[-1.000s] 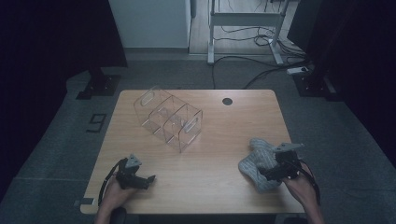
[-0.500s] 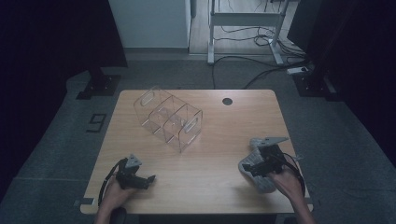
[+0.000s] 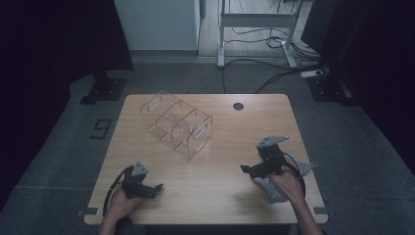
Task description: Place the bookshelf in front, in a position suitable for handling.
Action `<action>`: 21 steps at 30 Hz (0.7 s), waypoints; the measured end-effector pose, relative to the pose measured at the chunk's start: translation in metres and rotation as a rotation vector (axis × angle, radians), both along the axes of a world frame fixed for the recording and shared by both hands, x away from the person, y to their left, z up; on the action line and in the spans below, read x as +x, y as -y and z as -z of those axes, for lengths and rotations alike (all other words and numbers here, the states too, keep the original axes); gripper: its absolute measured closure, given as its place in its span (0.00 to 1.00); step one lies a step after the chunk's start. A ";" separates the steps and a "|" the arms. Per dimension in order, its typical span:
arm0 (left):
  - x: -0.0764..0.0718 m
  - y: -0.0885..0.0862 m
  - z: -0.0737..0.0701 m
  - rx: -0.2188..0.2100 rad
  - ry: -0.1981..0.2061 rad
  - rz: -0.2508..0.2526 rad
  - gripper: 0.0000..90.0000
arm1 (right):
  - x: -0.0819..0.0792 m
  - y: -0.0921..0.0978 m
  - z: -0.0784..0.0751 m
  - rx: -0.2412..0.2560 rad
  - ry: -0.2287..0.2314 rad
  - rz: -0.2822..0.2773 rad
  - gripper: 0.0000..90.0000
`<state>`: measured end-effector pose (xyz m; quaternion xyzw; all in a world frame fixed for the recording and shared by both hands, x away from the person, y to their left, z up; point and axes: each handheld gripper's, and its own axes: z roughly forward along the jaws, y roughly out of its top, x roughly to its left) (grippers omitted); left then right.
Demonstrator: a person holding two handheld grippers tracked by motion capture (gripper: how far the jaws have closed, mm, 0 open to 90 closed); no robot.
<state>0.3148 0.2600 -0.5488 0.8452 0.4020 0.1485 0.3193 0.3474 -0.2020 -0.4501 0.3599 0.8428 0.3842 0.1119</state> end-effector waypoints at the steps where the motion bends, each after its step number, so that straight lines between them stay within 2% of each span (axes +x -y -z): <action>1: 0.000 0.000 0.000 0.000 0.000 0.000 0.00 | 0.001 -0.003 -0.001 0.008 0.008 -0.001 0.00; 13: 0.000 0.000 0.000 0.000 0.000 0.000 0.00 | 0.013 -0.033 -0.004 0.025 -0.003 -0.037 0.00; 19: 0.000 0.000 0.000 0.001 -0.001 0.000 0.00 | 0.020 -0.051 -0.002 0.057 -0.021 -0.051 0.00; 21: 0.000 0.000 0.000 0.001 -0.001 0.000 0.00 | 0.022 -0.059 -0.002 0.048 -0.015 -0.055 0.00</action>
